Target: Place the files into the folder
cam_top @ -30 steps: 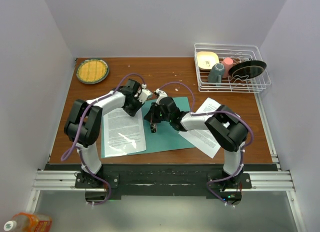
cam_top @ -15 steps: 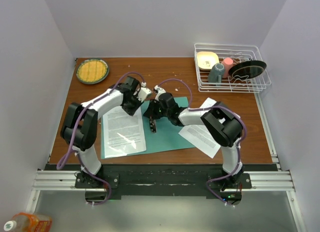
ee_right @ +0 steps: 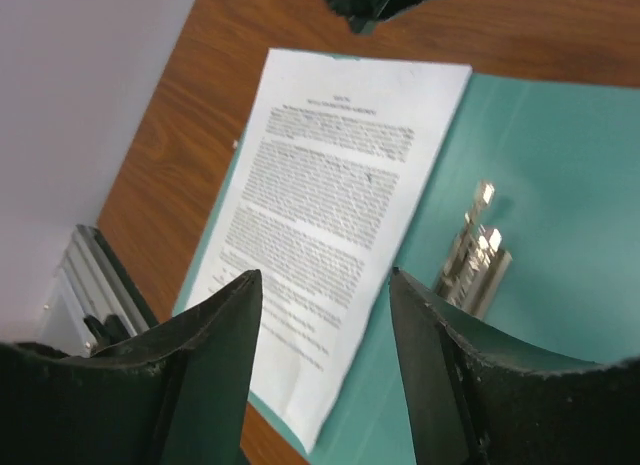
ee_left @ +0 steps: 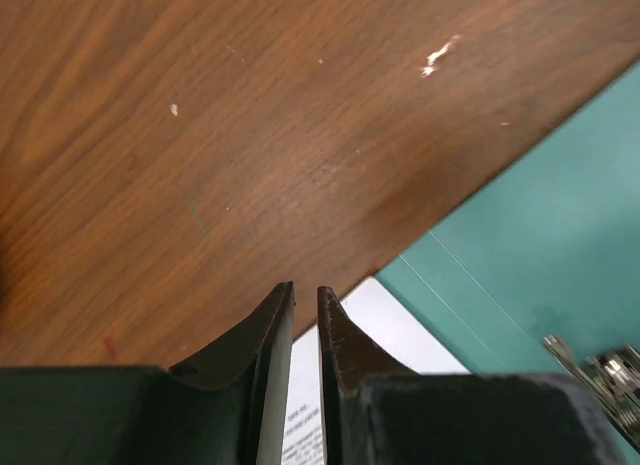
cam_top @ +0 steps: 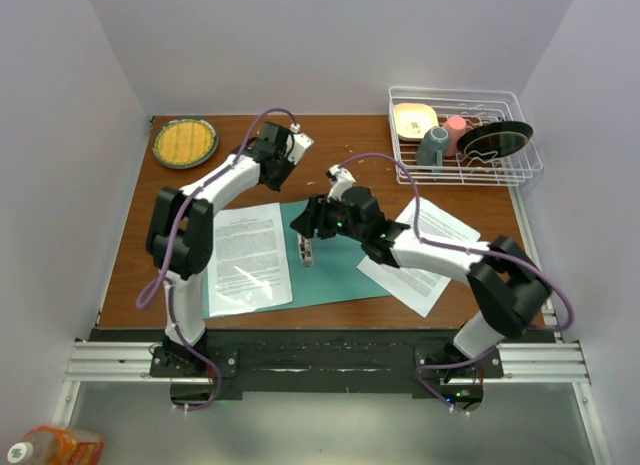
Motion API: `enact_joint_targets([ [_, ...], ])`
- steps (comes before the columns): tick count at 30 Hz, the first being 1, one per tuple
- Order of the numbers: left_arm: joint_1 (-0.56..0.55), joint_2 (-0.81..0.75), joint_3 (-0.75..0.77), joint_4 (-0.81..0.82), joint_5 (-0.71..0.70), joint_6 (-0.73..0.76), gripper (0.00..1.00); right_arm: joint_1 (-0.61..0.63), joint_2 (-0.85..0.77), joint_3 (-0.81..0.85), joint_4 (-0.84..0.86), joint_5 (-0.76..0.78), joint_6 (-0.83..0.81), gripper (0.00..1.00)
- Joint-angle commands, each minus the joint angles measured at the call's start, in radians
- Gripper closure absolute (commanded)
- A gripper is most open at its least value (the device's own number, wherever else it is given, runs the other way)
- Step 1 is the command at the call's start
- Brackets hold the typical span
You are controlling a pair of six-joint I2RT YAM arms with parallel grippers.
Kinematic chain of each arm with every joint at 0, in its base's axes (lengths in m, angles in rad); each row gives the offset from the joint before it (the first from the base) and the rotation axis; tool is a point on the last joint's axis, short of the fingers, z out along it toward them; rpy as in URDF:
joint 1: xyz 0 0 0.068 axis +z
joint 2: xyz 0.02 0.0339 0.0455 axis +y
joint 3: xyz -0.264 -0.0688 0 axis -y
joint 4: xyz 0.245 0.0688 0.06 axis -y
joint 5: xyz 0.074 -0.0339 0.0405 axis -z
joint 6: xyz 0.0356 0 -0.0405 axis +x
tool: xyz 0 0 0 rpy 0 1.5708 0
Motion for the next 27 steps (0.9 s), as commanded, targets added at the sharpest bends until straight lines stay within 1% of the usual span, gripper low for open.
enact_joint_targets([
  [1,0.005,0.092,0.046,0.038,-0.094,-0.036,0.80,0.014,-0.155,-0.134,-0.129,0.121,-0.059,0.41],
  [2,0.005,0.118,0.047,0.043,-0.105,-0.032,0.80,0.018,-0.185,-0.180,-0.141,0.132,-0.060,0.41],
  [4,0.005,0.143,0.058,0.046,-0.111,-0.031,0.80,0.029,-0.248,-0.216,-0.173,0.132,-0.079,0.42],
  [5,0.005,0.163,0.061,0.048,-0.117,-0.031,0.80,0.055,-0.261,-0.232,-0.186,0.132,-0.088,0.43],
  [8,0.005,0.194,0.086,0.042,-0.114,-0.039,0.80,0.115,-0.277,-0.223,-0.287,0.162,-0.122,0.44],
  [9,0.005,0.198,0.095,0.034,-0.110,-0.040,0.80,0.127,-0.284,-0.226,-0.308,0.191,-0.120,0.45],
  [11,0.005,0.195,0.119,0.008,-0.090,-0.042,0.80,0.144,-0.350,-0.263,-0.354,0.243,-0.096,0.44],
  [12,0.005,0.191,0.127,0.000,-0.085,-0.034,0.80,0.144,-0.379,-0.277,-0.399,0.336,-0.041,0.43],
  [13,0.005,0.178,0.148,-0.018,-0.080,-0.031,0.80,0.144,-0.410,-0.289,-0.477,0.378,-0.004,0.42],
  [14,0.005,0.174,0.164,-0.032,-0.071,-0.029,0.80,0.144,-0.477,-0.309,-0.529,0.444,0.049,0.42],
  [15,0.003,0.168,0.185,-0.062,-0.065,-0.025,0.80,0.144,-0.508,-0.317,-0.586,0.553,0.161,0.37],
  [16,0.000,0.161,0.235,-0.079,-0.050,-0.026,0.80,0.144,-0.539,-0.331,-0.670,0.595,0.203,0.36],
  [17,-0.001,0.157,0.266,-0.096,-0.038,-0.025,0.80,0.144,-0.585,-0.335,-0.706,0.633,0.246,0.34],
  [18,-0.012,0.155,0.303,-0.145,-0.021,-0.032,0.80,0.146,-0.602,-0.329,-0.770,0.671,0.348,0.29],
  [19,-0.019,0.157,0.390,-0.174,0.042,-0.037,0.80,0.141,-0.616,-0.311,-0.886,0.746,0.393,0.24],
  [20,-0.030,0.158,0.435,-0.204,0.067,-0.039,0.79,0.138,-0.634,-0.300,-0.948,0.777,0.445,0.22],
  [21,-0.067,0.158,0.473,-0.253,0.120,-0.039,0.79,0.132,-0.642,-0.293,-1.001,0.802,0.526,0.19],
  [22,-0.093,0.161,0.527,-0.268,0.184,-0.031,0.78,0.112,-0.650,-0.282,-1.067,0.822,0.548,0.18],
  [23,-0.124,0.163,0.540,-0.282,0.211,-0.022,0.78,0.101,-0.654,-0.276,-1.103,0.831,0.577,0.18],
  [24,-0.191,0.164,0.543,-0.290,0.229,-0.002,0.78,0.092,-0.662,-0.269,-1.137,0.837,0.626,0.18],
  [25,-0.225,0.171,0.537,-0.290,0.249,0.004,0.77,0.082,-0.663,-0.263,-1.189,0.840,0.646,0.18],
  [26,-0.257,0.180,0.534,-0.290,0.257,0.010,0.77,0.078,-0.663,-0.262,-1.216,0.851,0.674,0.18],
  [27,-0.313,0.193,0.529,-0.284,0.263,0.014,0.77,0.072,-0.663,-0.262,-1.239,0.851,0.711,0.18],
])
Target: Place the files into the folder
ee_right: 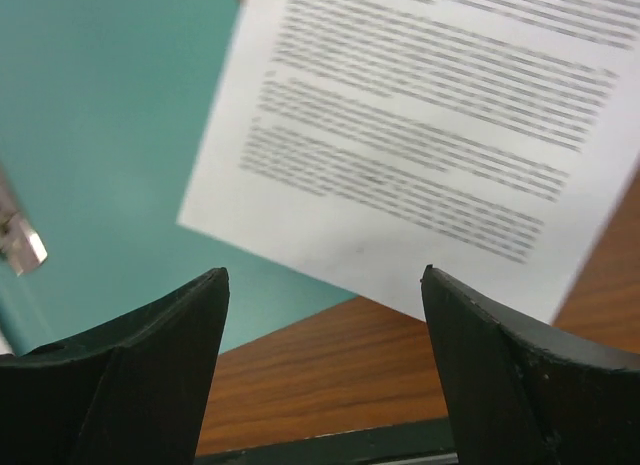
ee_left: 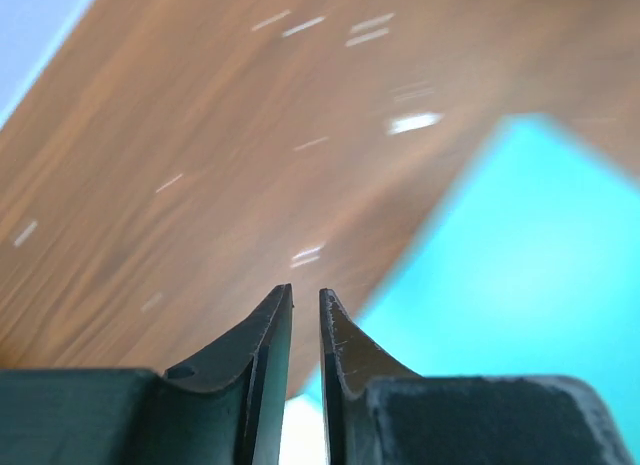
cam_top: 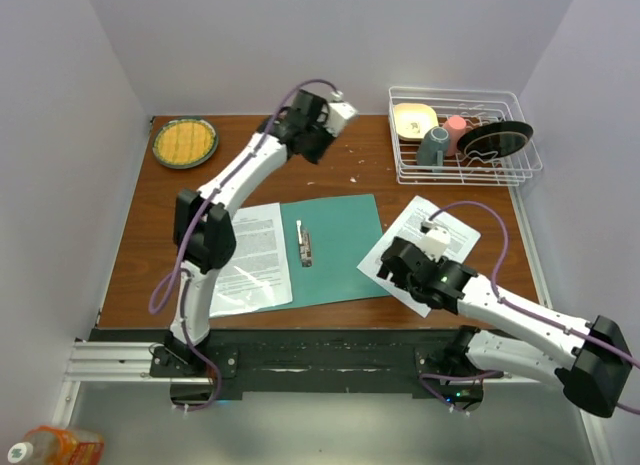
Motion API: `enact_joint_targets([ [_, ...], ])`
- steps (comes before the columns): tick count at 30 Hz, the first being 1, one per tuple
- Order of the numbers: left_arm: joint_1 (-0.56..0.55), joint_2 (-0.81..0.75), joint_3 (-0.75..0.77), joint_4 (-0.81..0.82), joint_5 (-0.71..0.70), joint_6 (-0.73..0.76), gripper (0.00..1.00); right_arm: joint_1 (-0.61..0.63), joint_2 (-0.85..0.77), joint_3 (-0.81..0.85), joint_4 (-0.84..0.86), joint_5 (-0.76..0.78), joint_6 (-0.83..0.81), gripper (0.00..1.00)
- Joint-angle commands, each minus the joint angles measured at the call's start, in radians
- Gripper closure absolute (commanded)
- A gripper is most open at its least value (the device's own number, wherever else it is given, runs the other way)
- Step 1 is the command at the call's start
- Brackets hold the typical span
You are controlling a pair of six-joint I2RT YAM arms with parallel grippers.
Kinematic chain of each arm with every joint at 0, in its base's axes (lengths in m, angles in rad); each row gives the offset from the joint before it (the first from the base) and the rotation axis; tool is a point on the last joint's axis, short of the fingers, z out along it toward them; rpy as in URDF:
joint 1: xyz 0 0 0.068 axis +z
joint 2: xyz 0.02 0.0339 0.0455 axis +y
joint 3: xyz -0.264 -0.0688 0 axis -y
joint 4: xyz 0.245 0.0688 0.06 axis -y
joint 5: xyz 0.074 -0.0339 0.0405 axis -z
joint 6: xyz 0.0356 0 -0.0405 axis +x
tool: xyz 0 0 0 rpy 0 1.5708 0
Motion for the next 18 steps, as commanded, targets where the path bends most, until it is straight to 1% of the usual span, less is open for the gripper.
enact_joint_targets([
  [1,-0.217,0.045,0.008,-0.086,0.166,0.030,0.77,-0.028,-0.016,0.052,-0.286,0.133,0.251,0.18],
  [5,-0.293,0.165,0.046,-0.080,0.205,-0.013,0.78,-0.035,-0.047,0.050,-0.385,0.166,0.362,0.18],
  [7,-0.307,0.222,0.076,-0.081,0.211,-0.021,0.78,-0.036,-0.089,0.035,-0.427,0.174,0.396,0.18],
  [10,-0.326,0.259,0.080,-0.075,0.205,-0.019,0.78,-0.039,-0.136,0.015,-0.452,0.177,0.439,0.19],
  [14,-0.340,0.270,0.039,-0.049,0.193,-0.021,0.78,-0.044,-0.128,0.004,-0.460,0.174,0.461,0.18],
  [18,-0.350,0.251,-0.057,-0.009,0.147,0.004,0.78,-0.050,-0.097,0.007,-0.457,0.172,0.461,0.18],
])
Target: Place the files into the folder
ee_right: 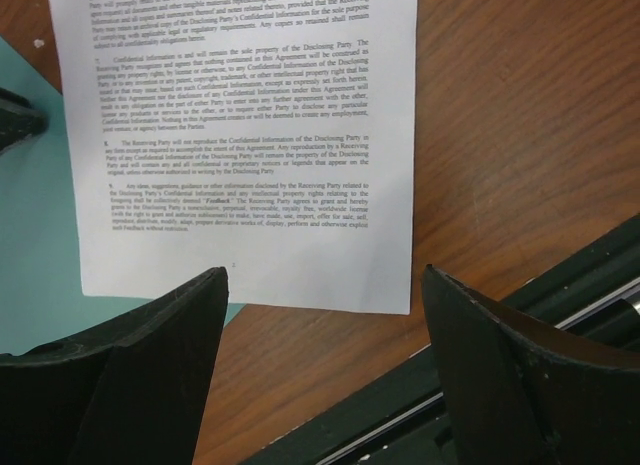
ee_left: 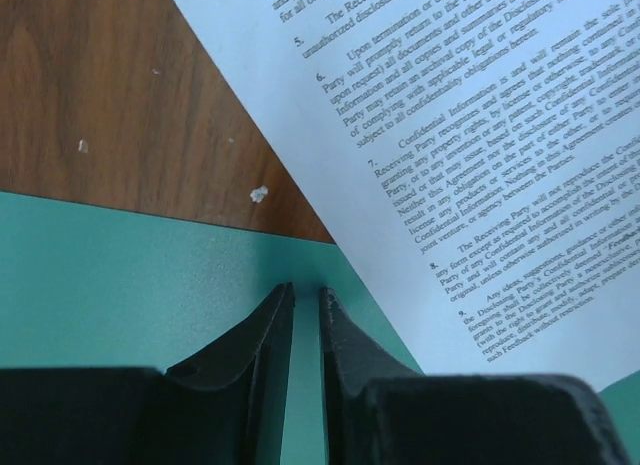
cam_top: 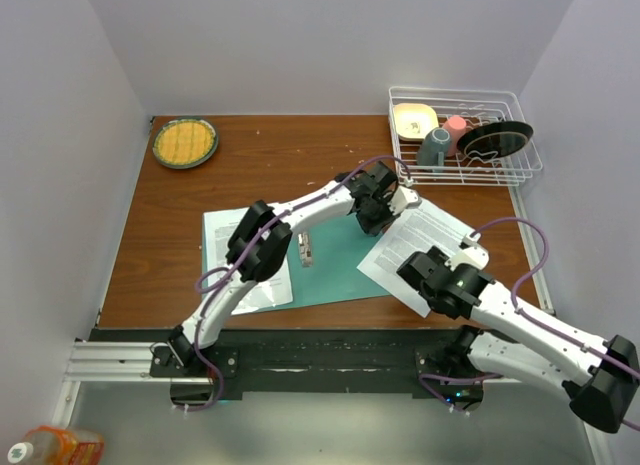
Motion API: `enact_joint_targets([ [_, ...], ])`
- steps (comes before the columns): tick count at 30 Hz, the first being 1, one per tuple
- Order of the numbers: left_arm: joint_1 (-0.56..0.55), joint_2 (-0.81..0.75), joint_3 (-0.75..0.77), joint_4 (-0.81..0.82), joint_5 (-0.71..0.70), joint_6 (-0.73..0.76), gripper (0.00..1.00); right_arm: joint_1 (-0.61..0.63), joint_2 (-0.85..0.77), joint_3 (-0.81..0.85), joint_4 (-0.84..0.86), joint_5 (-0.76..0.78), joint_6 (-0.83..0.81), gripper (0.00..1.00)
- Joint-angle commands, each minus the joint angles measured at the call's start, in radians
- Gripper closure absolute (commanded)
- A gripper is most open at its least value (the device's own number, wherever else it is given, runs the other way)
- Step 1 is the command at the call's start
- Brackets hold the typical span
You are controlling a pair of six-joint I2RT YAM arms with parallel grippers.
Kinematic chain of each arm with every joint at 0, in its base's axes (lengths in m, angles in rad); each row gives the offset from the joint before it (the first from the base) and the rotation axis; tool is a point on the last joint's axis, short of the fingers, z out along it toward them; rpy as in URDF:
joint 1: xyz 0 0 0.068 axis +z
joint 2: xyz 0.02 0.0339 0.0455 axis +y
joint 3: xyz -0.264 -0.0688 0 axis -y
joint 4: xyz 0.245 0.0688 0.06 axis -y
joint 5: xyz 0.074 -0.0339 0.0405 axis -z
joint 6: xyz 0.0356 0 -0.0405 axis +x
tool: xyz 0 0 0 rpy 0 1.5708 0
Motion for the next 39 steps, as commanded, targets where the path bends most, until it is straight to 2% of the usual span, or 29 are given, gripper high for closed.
enact_joint_targets([
  [1,-0.013,-0.044,-0.097,0.021,-0.067,0.017,0.79,-0.010,0.030,-0.005,-0.023,0.058,0.067,0.17],
  [6,-0.005,-0.109,-0.200,0.046,-0.115,0.046,0.79,-0.028,0.051,-0.028,0.029,0.041,0.042,0.17],
  [13,0.008,-0.228,-0.175,-0.005,-0.179,0.044,0.80,-0.071,0.134,-0.036,0.112,0.017,-0.030,0.17],
  [17,0.048,-0.293,-0.191,-0.095,-0.230,0.052,0.80,-0.114,0.214,-0.039,0.185,-0.021,-0.090,0.18],
  [23,0.068,-0.419,-0.456,-0.080,-0.348,0.066,0.79,-0.151,0.269,-0.049,0.268,-0.038,-0.145,0.18],
  [29,0.068,-0.400,-0.568,-0.022,-0.385,0.044,0.80,-0.155,0.330,-0.045,0.327,-0.049,-0.185,0.17],
  [39,0.073,-0.331,-0.560,0.038,-0.439,0.043,0.80,-0.166,0.510,0.040,0.385,-0.034,-0.238,0.16],
])
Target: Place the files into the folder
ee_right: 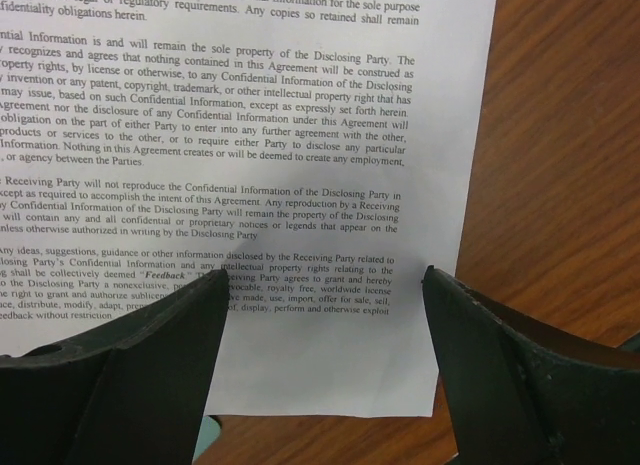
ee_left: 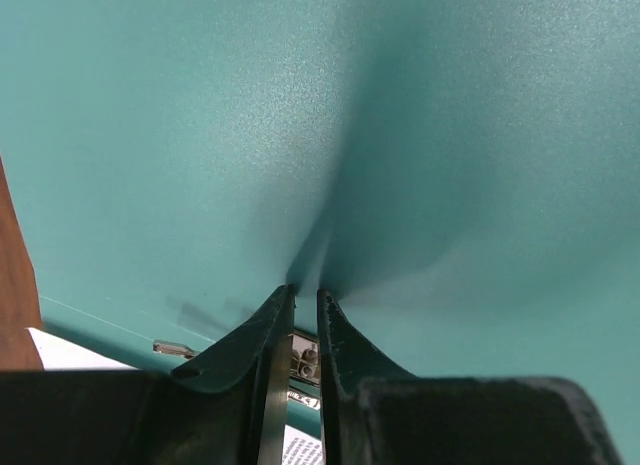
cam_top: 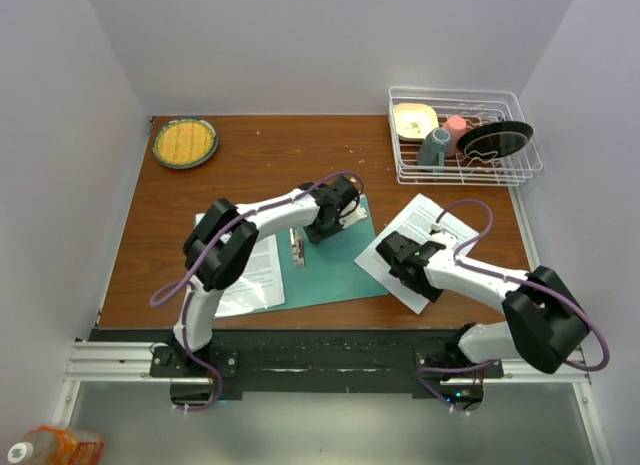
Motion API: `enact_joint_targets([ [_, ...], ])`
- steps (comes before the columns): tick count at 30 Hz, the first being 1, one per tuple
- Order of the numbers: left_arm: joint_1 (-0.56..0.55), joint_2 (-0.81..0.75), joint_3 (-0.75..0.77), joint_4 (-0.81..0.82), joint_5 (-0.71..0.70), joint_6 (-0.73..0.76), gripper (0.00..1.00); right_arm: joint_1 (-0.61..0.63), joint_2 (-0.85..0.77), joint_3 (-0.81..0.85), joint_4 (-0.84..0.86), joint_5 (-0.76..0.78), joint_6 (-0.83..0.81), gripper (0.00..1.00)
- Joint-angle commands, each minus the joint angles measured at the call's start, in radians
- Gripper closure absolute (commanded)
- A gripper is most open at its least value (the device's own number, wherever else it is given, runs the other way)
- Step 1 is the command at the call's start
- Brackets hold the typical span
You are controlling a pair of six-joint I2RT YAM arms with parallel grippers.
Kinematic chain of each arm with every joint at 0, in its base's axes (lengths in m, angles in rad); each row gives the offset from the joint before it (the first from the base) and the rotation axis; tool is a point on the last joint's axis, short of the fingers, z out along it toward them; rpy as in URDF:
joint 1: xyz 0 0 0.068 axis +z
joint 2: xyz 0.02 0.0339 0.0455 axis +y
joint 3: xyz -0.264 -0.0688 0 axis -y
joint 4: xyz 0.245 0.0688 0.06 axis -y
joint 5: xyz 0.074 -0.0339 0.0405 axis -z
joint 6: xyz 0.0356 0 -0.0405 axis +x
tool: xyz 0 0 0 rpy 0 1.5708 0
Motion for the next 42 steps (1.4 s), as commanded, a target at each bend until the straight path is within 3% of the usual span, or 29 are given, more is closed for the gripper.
enact_joint_targets([
  [1,0.000,0.027,0.011,0.055,-0.036,0.006,0.80,-0.010,0.054,0.054,0.043,0.027,-0.041,0.15],
  [5,0.002,0.058,0.034,0.075,-0.038,0.007,0.80,-0.012,0.094,0.083,0.074,0.018,-0.097,0.09],
  [13,0.013,0.096,0.103,0.075,-0.033,0.021,0.80,-0.010,0.146,0.121,0.174,-0.063,-0.213,0.07],
  [22,0.106,0.011,0.034,0.071,0.045,0.008,0.81,0.022,0.275,0.124,0.361,-0.165,-0.351,0.08],
  [36,0.120,0.043,0.143,-0.008,0.200,-0.046,0.81,0.103,0.237,0.134,0.494,-0.157,-0.548,0.09],
  [42,0.123,-0.003,0.142,-0.020,0.194,-0.037,0.81,0.146,0.230,0.117,0.502,-0.148,-0.534,0.10],
])
